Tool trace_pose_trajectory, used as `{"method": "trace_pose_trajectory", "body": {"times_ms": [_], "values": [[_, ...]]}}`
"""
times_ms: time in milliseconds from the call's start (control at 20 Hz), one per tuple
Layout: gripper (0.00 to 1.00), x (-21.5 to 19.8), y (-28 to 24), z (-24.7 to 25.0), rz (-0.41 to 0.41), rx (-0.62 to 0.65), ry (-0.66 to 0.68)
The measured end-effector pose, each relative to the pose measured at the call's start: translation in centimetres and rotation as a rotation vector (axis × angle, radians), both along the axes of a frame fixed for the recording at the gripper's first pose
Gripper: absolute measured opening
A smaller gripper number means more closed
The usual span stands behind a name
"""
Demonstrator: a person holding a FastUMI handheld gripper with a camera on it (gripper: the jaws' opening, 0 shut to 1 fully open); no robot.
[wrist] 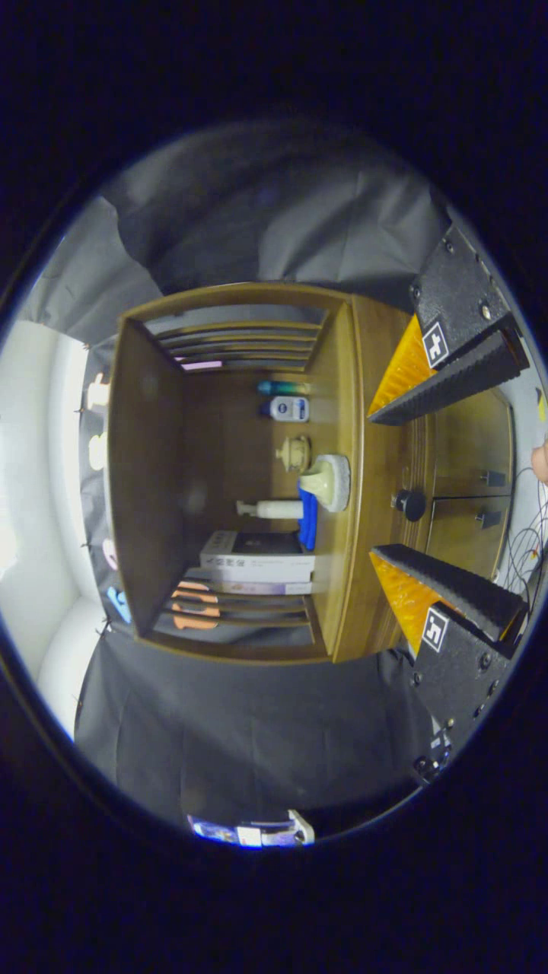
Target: Pull open the drawer, take out the items inside it, and place them on the countertop above the cabinet.
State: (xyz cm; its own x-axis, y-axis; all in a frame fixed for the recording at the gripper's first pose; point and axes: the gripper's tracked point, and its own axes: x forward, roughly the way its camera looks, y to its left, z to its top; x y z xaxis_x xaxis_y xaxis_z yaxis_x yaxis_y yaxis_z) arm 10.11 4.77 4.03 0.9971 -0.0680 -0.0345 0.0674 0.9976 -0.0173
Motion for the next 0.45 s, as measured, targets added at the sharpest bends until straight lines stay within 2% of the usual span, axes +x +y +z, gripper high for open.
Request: {"method": "trace_pose_trajectory", "body": {"times_ms": [250, 450], "values": [[0.99, -8.0, -4.1, -1.6, -0.002, -0.014, 0.007], [0.99, -11.7, -7.4, -3.7, -0.021, -0.038, 0.03]]}}
